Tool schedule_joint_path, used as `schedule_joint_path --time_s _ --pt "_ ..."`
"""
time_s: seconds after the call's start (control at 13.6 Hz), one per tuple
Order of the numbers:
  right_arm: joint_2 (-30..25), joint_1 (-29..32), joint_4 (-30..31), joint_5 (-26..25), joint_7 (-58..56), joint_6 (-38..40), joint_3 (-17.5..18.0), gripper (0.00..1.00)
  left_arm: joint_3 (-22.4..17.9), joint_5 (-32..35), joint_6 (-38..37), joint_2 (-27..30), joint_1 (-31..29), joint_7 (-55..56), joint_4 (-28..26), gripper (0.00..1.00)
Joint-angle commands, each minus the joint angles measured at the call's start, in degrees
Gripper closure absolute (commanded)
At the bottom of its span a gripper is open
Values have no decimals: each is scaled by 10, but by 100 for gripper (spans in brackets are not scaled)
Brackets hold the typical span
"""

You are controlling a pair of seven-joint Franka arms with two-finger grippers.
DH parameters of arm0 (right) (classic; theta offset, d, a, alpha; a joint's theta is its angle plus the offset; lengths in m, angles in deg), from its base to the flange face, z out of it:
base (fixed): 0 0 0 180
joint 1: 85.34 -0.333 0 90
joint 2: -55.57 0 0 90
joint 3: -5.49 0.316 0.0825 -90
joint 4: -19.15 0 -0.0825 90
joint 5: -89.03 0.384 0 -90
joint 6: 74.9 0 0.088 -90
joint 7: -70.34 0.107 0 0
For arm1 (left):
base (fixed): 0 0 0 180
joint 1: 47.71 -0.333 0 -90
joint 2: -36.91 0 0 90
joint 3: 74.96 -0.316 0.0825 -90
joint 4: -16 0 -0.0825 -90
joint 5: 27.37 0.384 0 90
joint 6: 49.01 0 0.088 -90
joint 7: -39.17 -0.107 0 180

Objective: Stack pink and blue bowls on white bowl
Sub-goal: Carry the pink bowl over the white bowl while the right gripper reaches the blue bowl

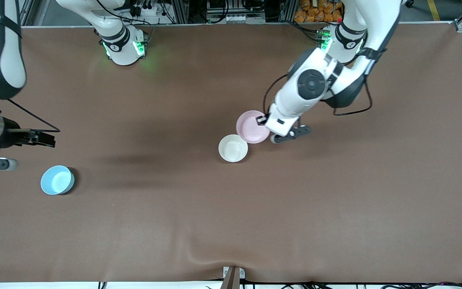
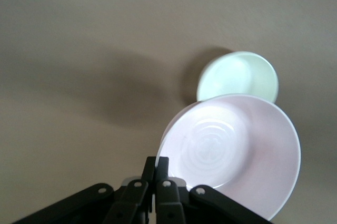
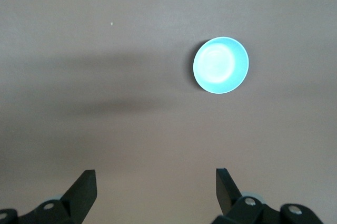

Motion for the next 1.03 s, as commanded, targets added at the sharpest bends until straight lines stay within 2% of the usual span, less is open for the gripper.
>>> schedule_joint_path --time_s 0.0,0.29,0.51,0.73,0.95 --pt "66 45 -10 -5 -77 -32 -1 0 -6 16 -10 -48 43 71 60 100" --pt "155 82 -10 0 -179 -150 0 0 -7 65 -7 -101 93 161 109 100" --pt "201 79 -8 6 -190 -205 2 0 -8 90 -1 -116 95 168 109 100" --pt "219 74 -9 19 -194 -260 2 0 -12 103 48 -133 95 169 108 100" --pt "221 87 -7 19 -223 -268 2 0 -17 121 71 -147 93 169 107 100"
